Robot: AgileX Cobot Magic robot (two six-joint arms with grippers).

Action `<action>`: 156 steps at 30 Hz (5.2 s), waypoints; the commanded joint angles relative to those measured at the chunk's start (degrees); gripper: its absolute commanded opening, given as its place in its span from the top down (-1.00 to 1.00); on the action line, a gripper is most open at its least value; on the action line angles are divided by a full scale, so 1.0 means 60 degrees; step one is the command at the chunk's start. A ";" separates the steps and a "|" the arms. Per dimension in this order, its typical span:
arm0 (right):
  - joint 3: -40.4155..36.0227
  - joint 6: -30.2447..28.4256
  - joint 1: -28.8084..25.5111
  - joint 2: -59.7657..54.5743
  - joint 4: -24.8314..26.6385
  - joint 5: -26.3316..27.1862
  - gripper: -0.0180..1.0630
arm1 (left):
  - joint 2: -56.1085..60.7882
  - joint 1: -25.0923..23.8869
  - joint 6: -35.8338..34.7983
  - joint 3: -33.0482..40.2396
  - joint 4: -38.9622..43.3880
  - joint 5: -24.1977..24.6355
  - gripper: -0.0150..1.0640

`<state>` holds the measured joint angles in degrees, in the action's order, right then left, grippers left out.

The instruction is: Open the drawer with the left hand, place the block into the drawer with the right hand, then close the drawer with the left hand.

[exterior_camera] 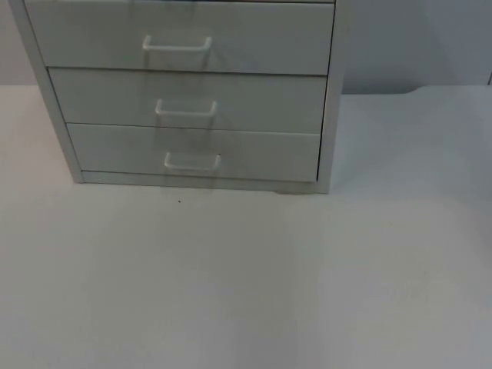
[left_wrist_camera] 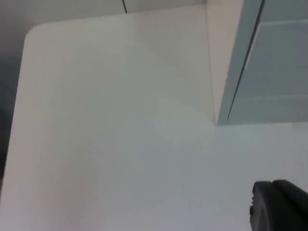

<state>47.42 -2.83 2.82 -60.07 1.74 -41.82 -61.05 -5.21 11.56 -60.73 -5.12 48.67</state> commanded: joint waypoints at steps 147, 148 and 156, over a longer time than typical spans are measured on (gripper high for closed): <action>-0.2992 0.0543 0.1933 1.0011 -0.0227 -0.3320 -0.98 | 1.0175 0.0856 -0.1630 0.5403 0.0339 0.2156 -0.97; -0.2992 0.0543 0.1933 1.0011 -0.0227 -0.3320 -0.98 | 1.0175 0.0856 -0.1630 0.5403 0.0339 0.2156 -0.97; -0.2992 0.0543 0.1902 1.0011 -0.0227 -0.3320 -0.98 | 1.0175 0.0856 -0.1630 0.5403 0.0339 0.2156 -0.97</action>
<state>29.63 0.31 14.33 -0.15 0.39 -62.49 -0.24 -0.30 1.94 -28.58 -3.21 61.67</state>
